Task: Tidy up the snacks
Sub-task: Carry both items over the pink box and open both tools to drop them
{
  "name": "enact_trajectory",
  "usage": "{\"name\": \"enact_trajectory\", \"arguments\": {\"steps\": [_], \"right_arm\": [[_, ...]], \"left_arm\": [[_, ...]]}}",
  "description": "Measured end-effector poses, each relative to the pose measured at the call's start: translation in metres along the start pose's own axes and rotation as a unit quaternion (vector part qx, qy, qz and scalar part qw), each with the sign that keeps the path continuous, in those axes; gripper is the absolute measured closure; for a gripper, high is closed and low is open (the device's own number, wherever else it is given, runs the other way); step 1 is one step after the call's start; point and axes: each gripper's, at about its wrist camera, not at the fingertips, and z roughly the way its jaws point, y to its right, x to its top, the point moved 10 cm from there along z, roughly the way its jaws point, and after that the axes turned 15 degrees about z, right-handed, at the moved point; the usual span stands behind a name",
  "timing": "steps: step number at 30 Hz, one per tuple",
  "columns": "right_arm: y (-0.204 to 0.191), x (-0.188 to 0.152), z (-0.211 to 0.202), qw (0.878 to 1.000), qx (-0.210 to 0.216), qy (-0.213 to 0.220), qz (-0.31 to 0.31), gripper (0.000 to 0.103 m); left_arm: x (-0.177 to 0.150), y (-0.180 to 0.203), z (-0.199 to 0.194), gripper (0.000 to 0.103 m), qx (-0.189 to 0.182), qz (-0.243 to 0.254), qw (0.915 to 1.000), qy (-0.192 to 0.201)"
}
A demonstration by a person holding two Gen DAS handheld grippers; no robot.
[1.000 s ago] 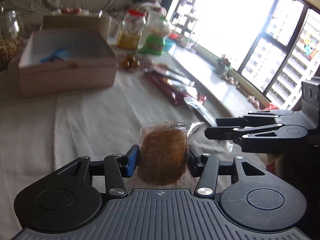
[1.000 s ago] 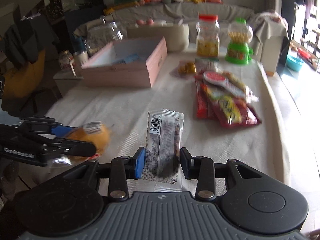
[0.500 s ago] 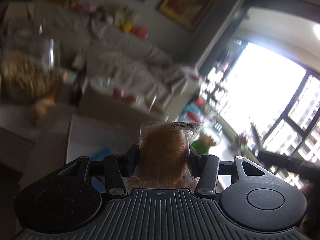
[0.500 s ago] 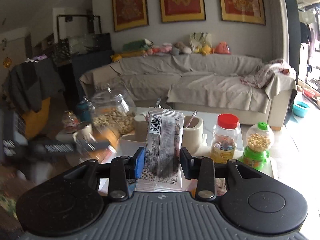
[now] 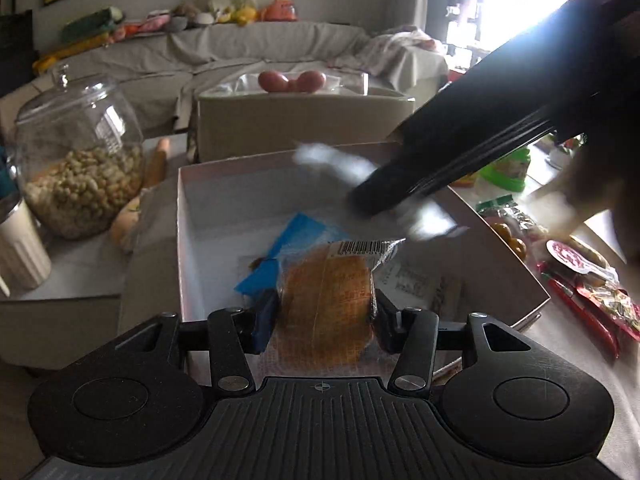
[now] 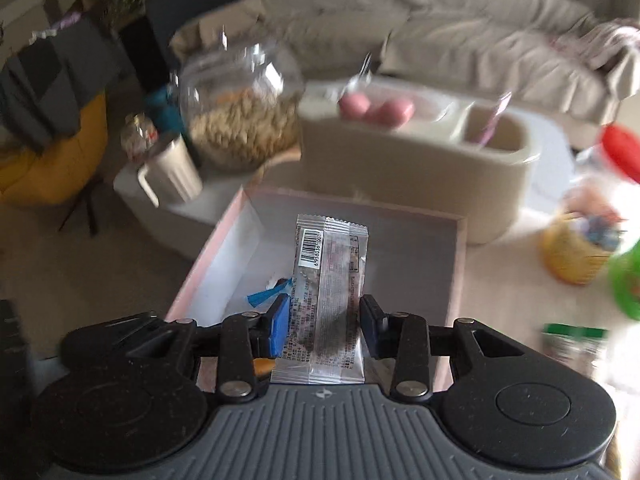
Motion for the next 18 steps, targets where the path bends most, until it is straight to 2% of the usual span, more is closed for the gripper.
{"name": "enact_trajectory", "arguments": {"steps": [5,9,12,15,18], "right_arm": [[0.015,-0.006,0.027,0.999,-0.03,-0.012,0.013,0.066],[0.023,-0.004,0.024,0.999,-0.037,-0.004,0.01,0.065],[0.027,-0.001,0.014,1.0,-0.022,0.004,0.021,0.063],[0.026,0.004,-0.005,0.999,0.004,0.029,0.023,0.052],[0.024,0.007,-0.026,0.998,0.022,0.059,0.021,0.05]], "left_arm": [[0.001,-0.001,-0.009,0.046,-0.012,-0.003,0.9999,0.008],[0.008,-0.008,-0.014,0.046,-0.034,-0.048,0.9978,0.03],[0.015,-0.015,-0.022,0.047,-0.047,-0.079,0.9939,0.062],[0.02,-0.018,-0.027,0.048,-0.055,-0.093,0.9914,0.074],[0.028,-0.021,-0.037,0.048,-0.079,-0.129,0.9832,0.102]]}}
